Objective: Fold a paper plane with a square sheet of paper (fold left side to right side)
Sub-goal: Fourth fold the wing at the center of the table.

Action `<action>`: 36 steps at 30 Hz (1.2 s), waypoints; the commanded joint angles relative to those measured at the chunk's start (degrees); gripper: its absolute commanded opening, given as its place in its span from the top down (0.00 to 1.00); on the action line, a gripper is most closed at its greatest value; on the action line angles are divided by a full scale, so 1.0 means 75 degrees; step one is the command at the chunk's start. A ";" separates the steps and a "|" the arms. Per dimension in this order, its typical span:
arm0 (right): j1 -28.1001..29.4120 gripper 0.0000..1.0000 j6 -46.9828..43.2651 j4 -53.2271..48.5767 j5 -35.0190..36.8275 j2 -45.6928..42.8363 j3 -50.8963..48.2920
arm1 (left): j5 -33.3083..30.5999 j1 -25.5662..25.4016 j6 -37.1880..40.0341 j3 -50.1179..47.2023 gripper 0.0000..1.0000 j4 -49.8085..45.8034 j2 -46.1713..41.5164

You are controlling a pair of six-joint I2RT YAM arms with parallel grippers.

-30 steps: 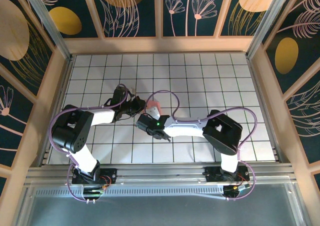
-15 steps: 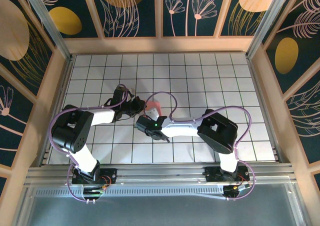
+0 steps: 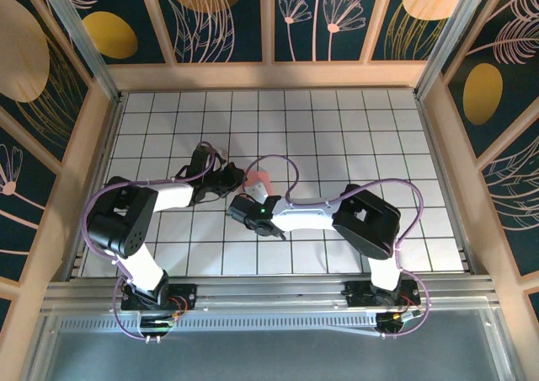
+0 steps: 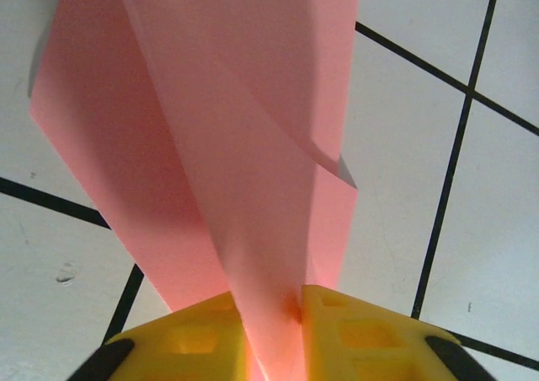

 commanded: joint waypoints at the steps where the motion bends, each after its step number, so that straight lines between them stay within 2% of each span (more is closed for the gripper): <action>1: 0.0072 0.84 0.0080 -0.0180 0.0298 0.0186 0.0102 | -0.0021 -0.0056 0.0032 0.0152 1.00 -0.0143 -0.0042; 4: 0.0081 0.92 0.0083 -0.0177 0.0265 0.0198 0.0064 | -0.0084 -0.0055 0.0047 0.0121 0.98 -0.0161 -0.0094; 8: 0.0055 0.99 0.0072 -0.0139 0.0184 0.0201 -0.0023 | -0.0097 0.0005 0.0116 0.0091 0.83 -0.0202 -0.0221; 11: 0.0016 1.00 0.0054 -0.0051 0.0049 0.0176 -0.0139 | -0.0032 0.0253 0.0192 -0.0060 0.73 -0.0255 -0.0468; 18: -0.0308 1.00 -0.0224 0.0487 -0.0741 -0.0281 -0.0495 | -0.0080 0.1109 0.0948 -0.0422 0.60 -0.1262 -0.1611; 24: -0.0827 1.00 -0.0668 0.1347 -0.2246 -0.0948 -0.1171 | -0.0067 0.1444 0.1414 -0.0629 0.58 -0.1887 -0.2280; 28: -0.1381 1.00 -0.0749 0.1977 -0.3733 -0.1404 -0.1714 | 0.0287 0.1445 0.1610 -0.0859 0.58 -0.1862 -0.2361; 32: -0.1938 1.00 -0.0693 0.2645 -0.5104 -0.1740 -0.2274 | 0.0734 0.1389 0.1603 -0.1196 0.59 -0.1545 -0.2318; 36: -0.2477 1.00 -0.0565 0.3281 -0.6390 -0.1918 -0.2759 | 0.0830 0.1083 0.1594 -0.1271 0.60 -0.1456 -0.2196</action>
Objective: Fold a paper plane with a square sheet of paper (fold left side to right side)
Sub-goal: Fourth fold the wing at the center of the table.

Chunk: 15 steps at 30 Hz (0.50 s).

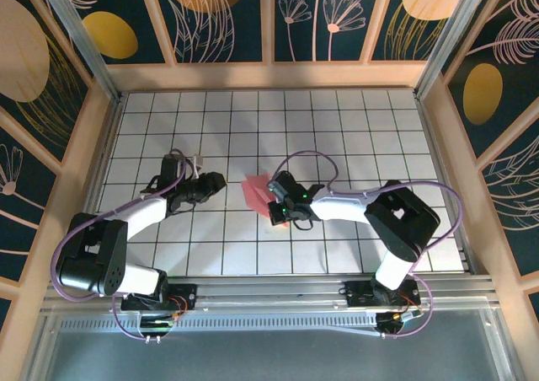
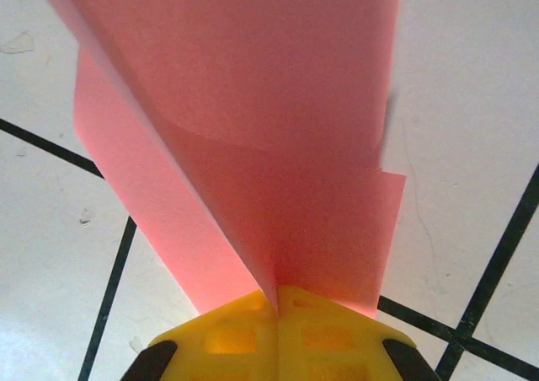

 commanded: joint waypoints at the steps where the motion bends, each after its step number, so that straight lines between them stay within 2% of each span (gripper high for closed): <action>1: -0.0383 1.00 0.0083 0.0769 -0.1708 -0.0293 -0.0420 | 0.0354 -0.0333 0.0128 -0.0005 0.61 0.0114 0.0112; 9: -0.1258 1.00 0.0554 0.2065 -0.3361 -0.0369 -0.1312 | 0.0309 -0.1268 -0.0401 0.0303 0.61 0.0712 0.0826; 15: -0.1428 1.00 0.0622 0.2197 -0.3487 -0.0243 -0.1360 | 0.0086 -0.1666 -0.0553 0.0719 0.60 0.0731 0.1227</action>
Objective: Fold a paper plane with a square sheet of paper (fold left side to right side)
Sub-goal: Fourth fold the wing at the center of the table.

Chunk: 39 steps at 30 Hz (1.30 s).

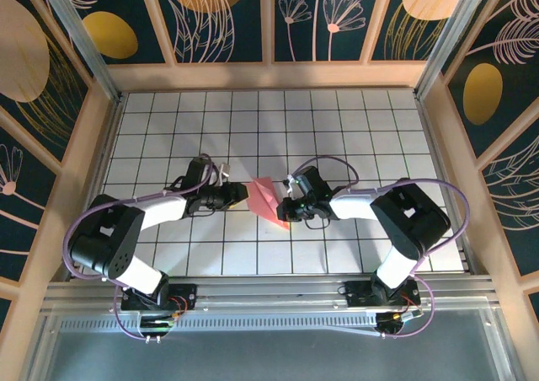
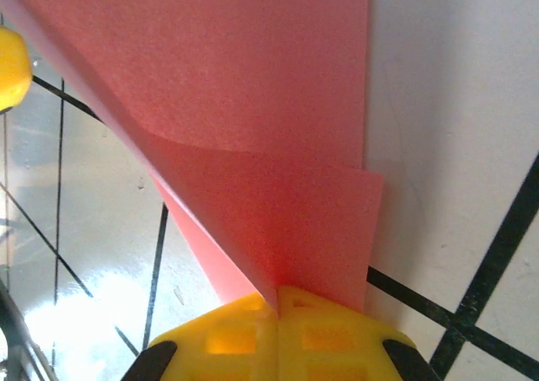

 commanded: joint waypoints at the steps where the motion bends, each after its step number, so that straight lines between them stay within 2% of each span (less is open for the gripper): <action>1: -0.0053 1.00 0.0144 0.0274 -0.0362 0.0025 -0.0037 | -0.0073 -0.0213 -0.0206 0.0373 0.60 0.0326 0.0219; 11: -0.0052 1.00 0.0279 0.0295 -0.0278 0.0224 0.0029 | -0.0338 -0.0691 -0.0213 0.1015 0.58 0.0226 0.1035; 24: -0.0052 1.00 0.0338 0.0326 -0.0294 0.0325 0.0006 | -0.0507 -0.0716 -0.0254 0.1393 0.55 0.0206 0.1690; 35: -0.0053 1.00 0.0308 0.0299 -0.0348 0.0359 0.0003 | -0.0959 -0.0716 0.0181 0.1864 0.55 -0.0745 0.2204; 39: -0.0055 0.96 0.0308 0.0297 -0.0413 0.0323 0.0061 | -0.1106 -0.0716 0.0270 0.1893 0.55 -0.0928 0.2335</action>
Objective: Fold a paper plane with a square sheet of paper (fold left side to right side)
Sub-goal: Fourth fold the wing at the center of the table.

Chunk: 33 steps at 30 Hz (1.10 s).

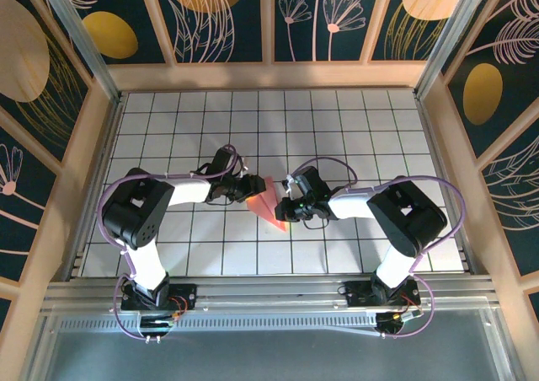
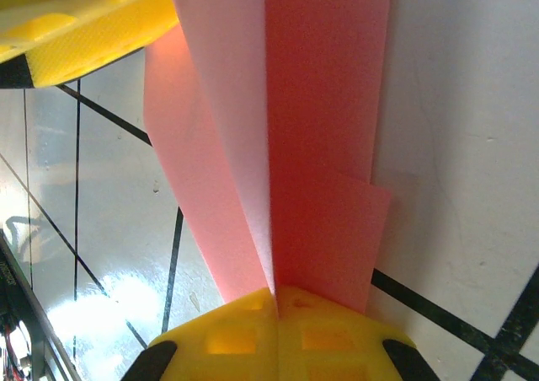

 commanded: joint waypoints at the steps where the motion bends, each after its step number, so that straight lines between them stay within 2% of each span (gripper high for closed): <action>1: -0.0044 0.95 0.0081 0.0035 -0.0189 0.0082 0.0087 | -0.0416 -0.0040 0.0248 0.0043 0.55 -0.0500 0.0300; 13: -0.0055 0.80 0.0093 0.0076 -0.0543 -0.0014 0.0287 | -0.0527 -0.0040 0.0249 0.0011 0.56 -0.0497 0.0267; 25: -0.0316 0.60 0.0004 -0.0291 -0.0527 -0.0699 0.0438 | -0.0516 -0.0040 0.0228 0.0011 0.57 -0.0459 0.0232; 33: -0.0555 0.54 -0.0323 -0.0340 -0.0555 -0.0600 0.0736 | -0.0542 -0.0040 0.0212 -0.0001 0.57 -0.0447 0.0171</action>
